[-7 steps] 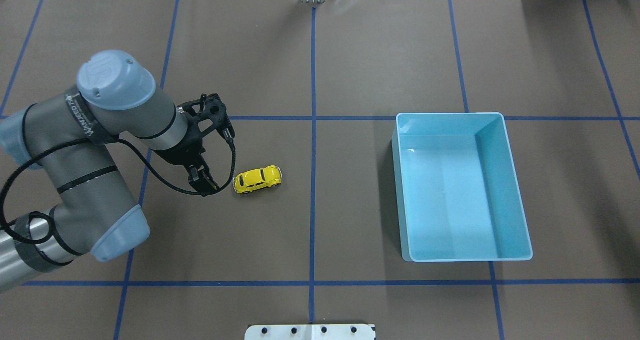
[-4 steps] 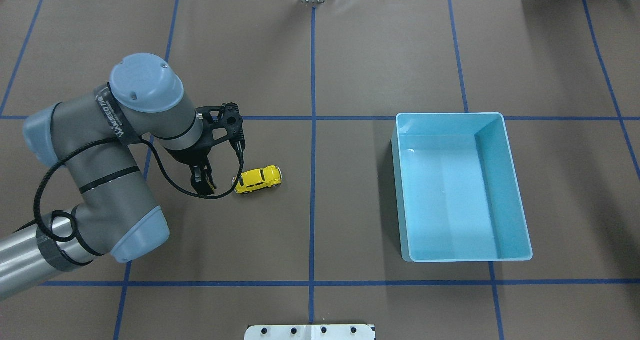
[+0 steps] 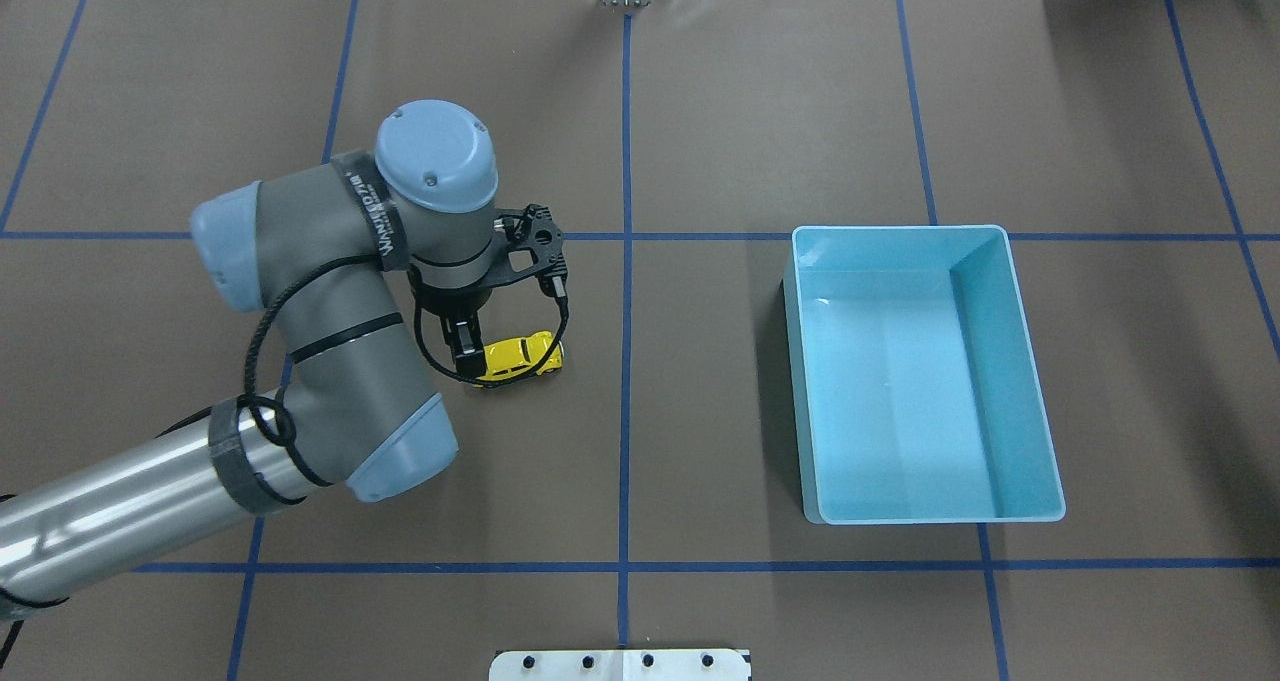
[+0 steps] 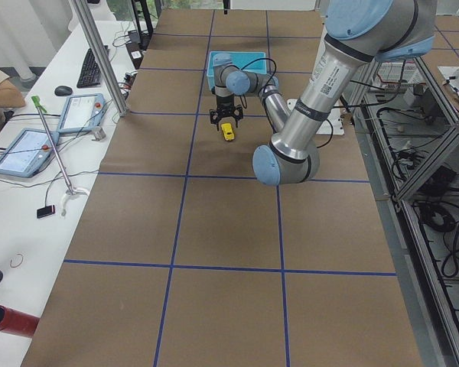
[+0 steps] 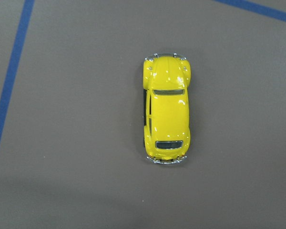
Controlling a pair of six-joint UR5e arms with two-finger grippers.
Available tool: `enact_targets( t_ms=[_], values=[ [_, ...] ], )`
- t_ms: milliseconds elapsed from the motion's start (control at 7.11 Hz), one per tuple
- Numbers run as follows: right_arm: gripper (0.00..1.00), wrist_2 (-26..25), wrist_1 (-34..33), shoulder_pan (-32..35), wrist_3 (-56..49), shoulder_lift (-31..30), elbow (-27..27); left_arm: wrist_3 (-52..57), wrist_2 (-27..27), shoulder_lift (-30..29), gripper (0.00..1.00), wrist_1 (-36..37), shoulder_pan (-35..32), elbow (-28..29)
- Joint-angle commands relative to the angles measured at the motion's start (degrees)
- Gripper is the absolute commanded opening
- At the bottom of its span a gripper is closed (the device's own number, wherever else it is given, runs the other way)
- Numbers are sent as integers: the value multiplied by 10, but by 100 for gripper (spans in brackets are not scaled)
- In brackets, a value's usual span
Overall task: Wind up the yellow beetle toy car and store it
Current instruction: 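Reach the left gripper down over the yellow beetle car and grasp it, then press the held car onto the table with the left gripper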
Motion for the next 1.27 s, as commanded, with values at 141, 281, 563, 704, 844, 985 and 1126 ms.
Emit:
enact_targets(
  t_ms=[141, 281, 563, 704, 844, 985, 1126],
  values=[
    [100, -1, 0, 0, 0, 1, -2, -36, 2, -81, 87, -5, 21, 118],
    [100, 0, 0, 0, 0, 1, -2, -33, 4, -97, 87, -10, 34, 147],
    [100, -1, 0, 0, 0, 0, -2, -30, 15, -110, 87, -19, 38, 176],
    [100, 0, 0, -1, 0, 1, -2, -29, 16, -110, 87, -26, 38, 180],
    [100, 0, 0, -1, 0, 2, -2, -10, 25, -112, 87, -25, 38, 185],
    [100, 0, 0, -1, 0, 2, -2, -8, 37, -116, 87, -26, 38, 192],
    [100, -1, 0, 0, 0, 1, -3, -11, 37, -122, 86, -26, 39, 199]
  ],
)
